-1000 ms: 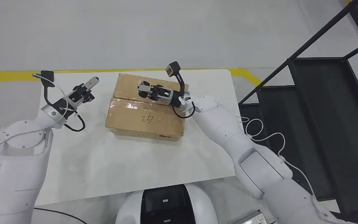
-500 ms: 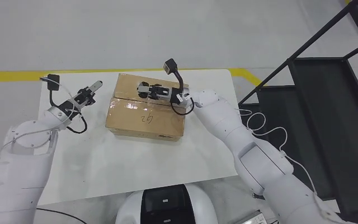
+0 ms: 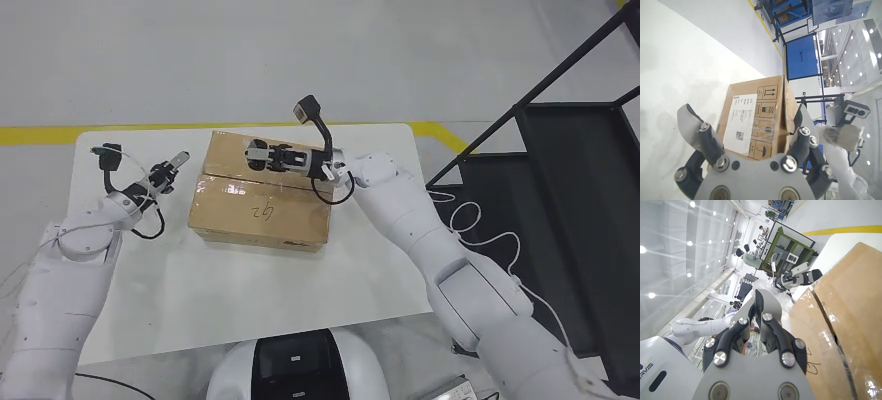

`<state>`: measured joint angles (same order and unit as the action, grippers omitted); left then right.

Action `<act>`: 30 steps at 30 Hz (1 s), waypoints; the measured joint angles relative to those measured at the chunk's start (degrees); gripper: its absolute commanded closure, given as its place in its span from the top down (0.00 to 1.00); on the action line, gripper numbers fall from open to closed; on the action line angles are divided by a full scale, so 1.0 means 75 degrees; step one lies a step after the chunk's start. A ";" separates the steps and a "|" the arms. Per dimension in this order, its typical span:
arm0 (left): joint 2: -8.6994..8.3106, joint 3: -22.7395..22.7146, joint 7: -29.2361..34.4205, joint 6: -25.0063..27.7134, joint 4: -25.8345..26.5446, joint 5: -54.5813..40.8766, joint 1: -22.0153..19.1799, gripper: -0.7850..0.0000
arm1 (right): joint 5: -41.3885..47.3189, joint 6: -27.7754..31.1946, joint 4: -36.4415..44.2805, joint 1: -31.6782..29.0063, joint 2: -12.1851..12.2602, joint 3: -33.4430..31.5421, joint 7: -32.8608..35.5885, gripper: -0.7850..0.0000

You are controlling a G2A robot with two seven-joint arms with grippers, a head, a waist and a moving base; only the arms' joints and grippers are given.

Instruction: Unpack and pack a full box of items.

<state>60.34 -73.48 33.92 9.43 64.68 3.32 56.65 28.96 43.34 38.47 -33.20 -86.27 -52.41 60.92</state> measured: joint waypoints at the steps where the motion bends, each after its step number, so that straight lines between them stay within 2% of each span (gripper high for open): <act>1: 0.0026 0.0108 0.0105 -0.0054 -0.0158 0.0021 -0.0110 1.00 | -0.0031 -0.0020 0.0103 -0.0045 0.0034 -0.0053 0.0009 0.00; 4: 0.0133 0.0448 0.0294 -0.0292 -0.0672 0.0013 -0.0455 1.00 | -0.0166 -0.0137 0.0471 -0.0197 0.0142 -0.0222 -0.0003 0.00; 7: 0.0235 0.0710 0.0472 -0.0188 -0.1041 -0.0147 -0.0689 1.00 | -0.0314 -0.0268 0.0862 -0.0367 0.0241 -0.0374 -0.0039 0.00; 12: 0.0387 0.1096 0.0914 0.0276 -0.1312 -0.0415 -0.0926 1.00 | -0.0587 -0.0465 0.1477 -0.0636 0.0393 -0.0618 -0.0100 0.00; 19: 0.0593 0.1663 0.1167 0.0422 -0.1522 -0.0336 -0.1235 1.00 | -0.0995 -0.0696 0.2048 -0.0948 0.0599 -0.0986 -0.0189 0.00; 23: 0.0603 0.1510 0.0883 0.0480 -0.1857 -0.0512 -0.1331 1.00 | -0.1192 -0.0855 0.2245 -0.1109 0.0687 -0.1113 -0.0203 0.00; 30: 0.0328 0.0570 0.0783 0.0848 -0.2101 -0.0828 -0.1130 1.00 | -0.1441 -0.0958 0.2392 -0.1367 0.0761 -0.1110 -0.0249 0.00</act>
<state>62.79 -69.20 39.79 15.79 48.92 -2.89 48.18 18.16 36.16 56.41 -43.45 -80.56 -60.74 59.05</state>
